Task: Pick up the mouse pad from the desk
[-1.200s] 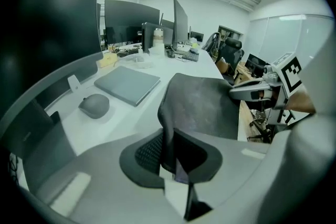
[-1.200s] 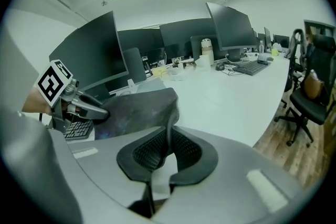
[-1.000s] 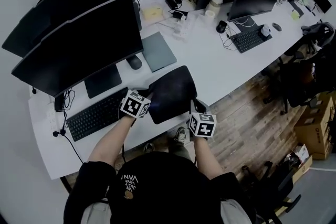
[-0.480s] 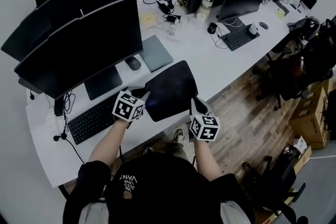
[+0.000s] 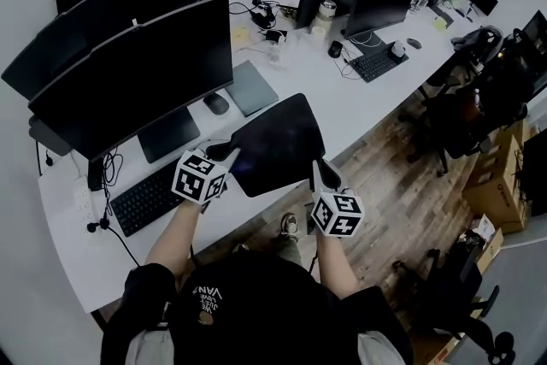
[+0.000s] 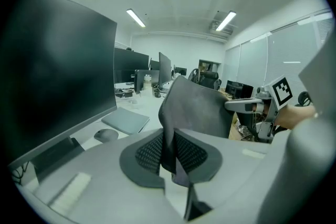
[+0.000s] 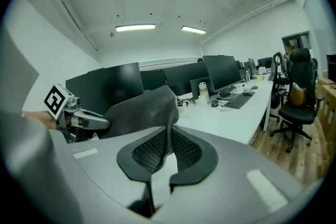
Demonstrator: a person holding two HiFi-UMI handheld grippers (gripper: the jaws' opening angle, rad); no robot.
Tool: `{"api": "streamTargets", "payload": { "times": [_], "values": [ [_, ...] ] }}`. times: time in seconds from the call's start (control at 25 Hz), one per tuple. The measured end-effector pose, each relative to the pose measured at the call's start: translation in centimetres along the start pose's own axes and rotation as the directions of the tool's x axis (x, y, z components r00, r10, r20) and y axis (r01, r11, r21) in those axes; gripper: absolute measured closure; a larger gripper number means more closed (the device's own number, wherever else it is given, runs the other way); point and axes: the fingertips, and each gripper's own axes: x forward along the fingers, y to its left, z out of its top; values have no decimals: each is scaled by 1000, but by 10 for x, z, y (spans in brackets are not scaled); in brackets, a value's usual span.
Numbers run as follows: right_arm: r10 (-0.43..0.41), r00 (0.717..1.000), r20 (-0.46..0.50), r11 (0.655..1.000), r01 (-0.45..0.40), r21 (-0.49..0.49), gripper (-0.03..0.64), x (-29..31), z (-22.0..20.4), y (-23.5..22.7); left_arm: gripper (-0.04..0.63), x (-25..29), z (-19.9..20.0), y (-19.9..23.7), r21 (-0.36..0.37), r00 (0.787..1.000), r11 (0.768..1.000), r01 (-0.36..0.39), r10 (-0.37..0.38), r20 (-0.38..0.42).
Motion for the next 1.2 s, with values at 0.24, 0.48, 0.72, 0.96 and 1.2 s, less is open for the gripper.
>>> {"api": "streamTargets", "payload": {
  "times": [0.24,0.48,0.72,0.96,1.2],
  "values": [
    [-4,998,56,1000,4,14,581,-22,6,15,549,-24,9,-6,-3,999,1000,30,-29,45],
    [-6,997,75,1000,5,22,581,-37,2,28,549,-41,7,-11,9,997,999,34,-34,72],
    [-12,997,76,999,9,31,581,-45,-4,34,549,-51,3,-14,2,995,999,44,-44,85],
    [-15,998,65,1000,14,27,581,-46,-10,40,549,-56,-6,-14,-5,995,999,53,-52,81],
    [-26,998,58,999,25,30,581,-45,-16,41,549,-56,-11,-14,-8,995,998,62,-61,77]
  ]
}}
